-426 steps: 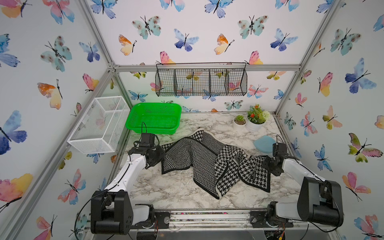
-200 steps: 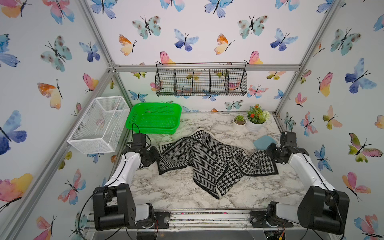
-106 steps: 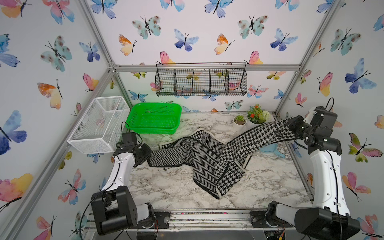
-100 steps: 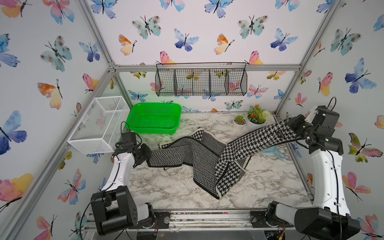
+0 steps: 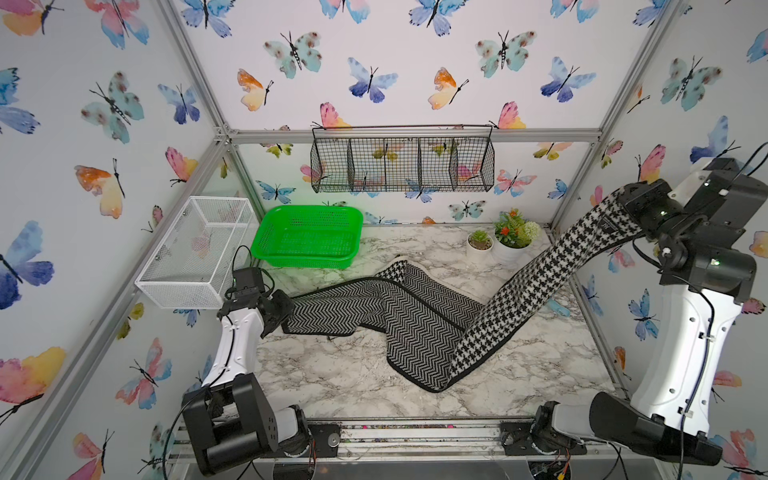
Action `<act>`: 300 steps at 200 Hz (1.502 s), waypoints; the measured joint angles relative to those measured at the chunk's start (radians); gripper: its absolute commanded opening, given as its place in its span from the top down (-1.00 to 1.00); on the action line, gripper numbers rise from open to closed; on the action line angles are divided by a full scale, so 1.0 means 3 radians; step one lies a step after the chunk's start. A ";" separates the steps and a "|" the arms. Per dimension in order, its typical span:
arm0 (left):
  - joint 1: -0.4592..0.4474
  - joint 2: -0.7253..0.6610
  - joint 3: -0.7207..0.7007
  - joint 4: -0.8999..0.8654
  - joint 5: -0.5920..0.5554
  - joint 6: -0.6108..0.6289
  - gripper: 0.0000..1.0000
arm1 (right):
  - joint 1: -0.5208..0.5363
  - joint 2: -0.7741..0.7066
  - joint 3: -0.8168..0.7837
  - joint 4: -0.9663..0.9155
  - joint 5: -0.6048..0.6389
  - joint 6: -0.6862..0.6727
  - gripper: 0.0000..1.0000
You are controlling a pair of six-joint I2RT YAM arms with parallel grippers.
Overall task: Roll up the scarf and place it into the basket
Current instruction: Flatten out the scarf at the center of the board.
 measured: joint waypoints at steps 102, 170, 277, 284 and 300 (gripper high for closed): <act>0.0088 -0.0116 -0.0716 0.0263 0.0369 -0.0245 1.00 | -0.0006 0.0331 0.0234 -0.0029 -0.0132 0.0192 0.97; 0.0356 -0.0120 -0.1208 0.0642 0.0851 -0.0384 1.00 | -0.0032 0.0515 0.0680 -0.0186 -0.0098 0.0134 0.97; 0.1481 0.0015 -0.1263 0.0935 0.1443 -0.0407 1.00 | -0.0109 0.0801 0.1400 -0.0500 0.0267 -0.0023 0.97; 0.1514 0.0048 -0.1241 0.0944 0.1464 -0.0406 1.00 | -0.0113 0.0804 0.1428 -0.0498 0.0286 -0.0031 0.97; 0.1600 0.0144 -0.1175 0.0960 0.1517 -0.0403 1.00 | -0.0127 0.0819 0.1506 -0.0498 0.0322 -0.0032 0.97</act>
